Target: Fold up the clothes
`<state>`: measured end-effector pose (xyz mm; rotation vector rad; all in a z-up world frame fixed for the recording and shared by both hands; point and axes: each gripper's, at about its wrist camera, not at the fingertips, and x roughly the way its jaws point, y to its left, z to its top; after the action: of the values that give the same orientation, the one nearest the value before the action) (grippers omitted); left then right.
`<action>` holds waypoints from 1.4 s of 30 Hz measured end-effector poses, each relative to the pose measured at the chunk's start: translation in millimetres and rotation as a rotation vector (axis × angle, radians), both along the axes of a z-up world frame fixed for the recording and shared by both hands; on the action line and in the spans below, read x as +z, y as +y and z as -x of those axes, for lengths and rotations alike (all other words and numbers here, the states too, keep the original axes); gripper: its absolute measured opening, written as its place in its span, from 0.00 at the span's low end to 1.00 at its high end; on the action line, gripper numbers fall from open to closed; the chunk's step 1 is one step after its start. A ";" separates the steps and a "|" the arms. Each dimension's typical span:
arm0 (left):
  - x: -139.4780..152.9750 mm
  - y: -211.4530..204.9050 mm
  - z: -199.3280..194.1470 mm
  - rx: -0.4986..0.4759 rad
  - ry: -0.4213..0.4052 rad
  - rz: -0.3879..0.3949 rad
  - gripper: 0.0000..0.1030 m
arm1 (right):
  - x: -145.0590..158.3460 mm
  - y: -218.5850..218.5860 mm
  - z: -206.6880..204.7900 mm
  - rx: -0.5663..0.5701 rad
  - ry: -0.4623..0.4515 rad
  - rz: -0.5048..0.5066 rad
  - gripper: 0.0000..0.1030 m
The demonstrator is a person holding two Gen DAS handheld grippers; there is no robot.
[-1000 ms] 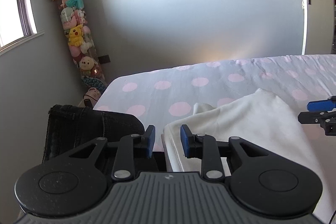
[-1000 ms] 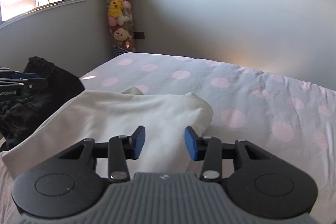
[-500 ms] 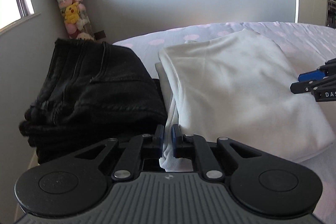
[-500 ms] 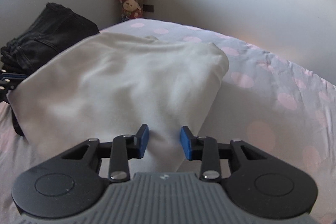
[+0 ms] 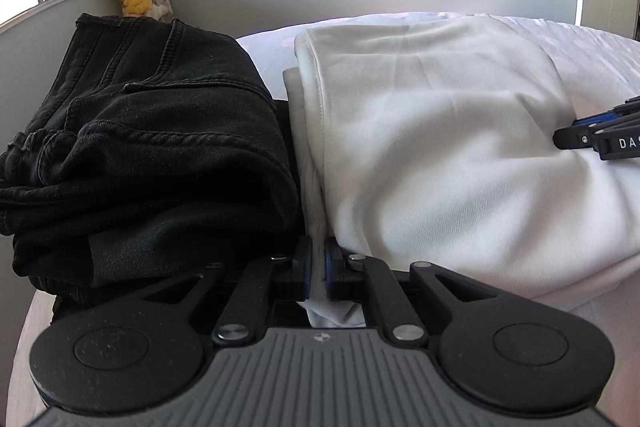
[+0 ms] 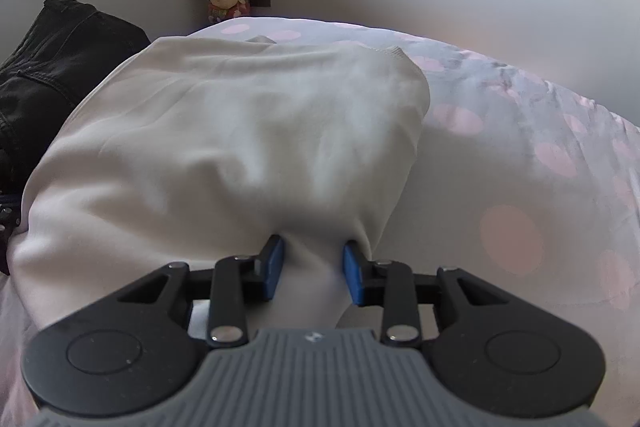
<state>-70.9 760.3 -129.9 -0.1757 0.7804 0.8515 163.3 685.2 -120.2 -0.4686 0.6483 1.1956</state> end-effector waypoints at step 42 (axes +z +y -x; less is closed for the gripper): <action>173.4 -207.5 49.9 0.140 -0.210 -0.088 0.50 | 175.5 -229.6 101.0 -0.007 -0.070 -0.274 0.67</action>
<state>-120.8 552.8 43.5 -0.2397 0.5377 0.9808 62.3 455.6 55.3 -0.2747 0.4177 1.2341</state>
